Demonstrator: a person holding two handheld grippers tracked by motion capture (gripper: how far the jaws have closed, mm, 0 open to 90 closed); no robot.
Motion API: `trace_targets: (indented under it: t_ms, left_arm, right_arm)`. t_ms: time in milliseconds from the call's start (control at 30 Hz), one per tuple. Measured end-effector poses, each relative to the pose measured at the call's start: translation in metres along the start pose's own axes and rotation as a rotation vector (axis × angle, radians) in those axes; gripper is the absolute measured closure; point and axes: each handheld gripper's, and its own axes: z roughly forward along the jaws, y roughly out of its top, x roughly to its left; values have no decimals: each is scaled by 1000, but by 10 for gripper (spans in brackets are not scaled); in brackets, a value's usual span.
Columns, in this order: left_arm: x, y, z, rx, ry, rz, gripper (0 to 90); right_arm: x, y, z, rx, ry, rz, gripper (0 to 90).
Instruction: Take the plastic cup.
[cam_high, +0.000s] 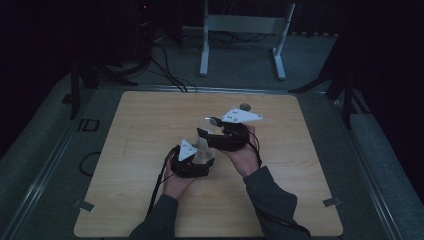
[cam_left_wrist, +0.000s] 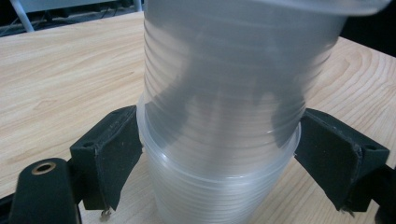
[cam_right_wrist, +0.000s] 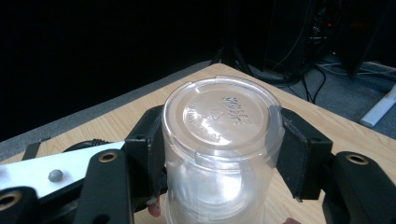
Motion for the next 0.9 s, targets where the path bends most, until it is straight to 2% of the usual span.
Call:
trace_targets:
  t_ms: [633, 900]
  left_arm:
    - [0, 3, -9, -21, -2, 1, 157]
    - [0, 5, -14, -41, 2, 8, 194]
  right_arm:
    - [-2, 16, -15, -57, 13, 19, 402]
    - [-5, 20, -21, -69, 11, 36, 402]
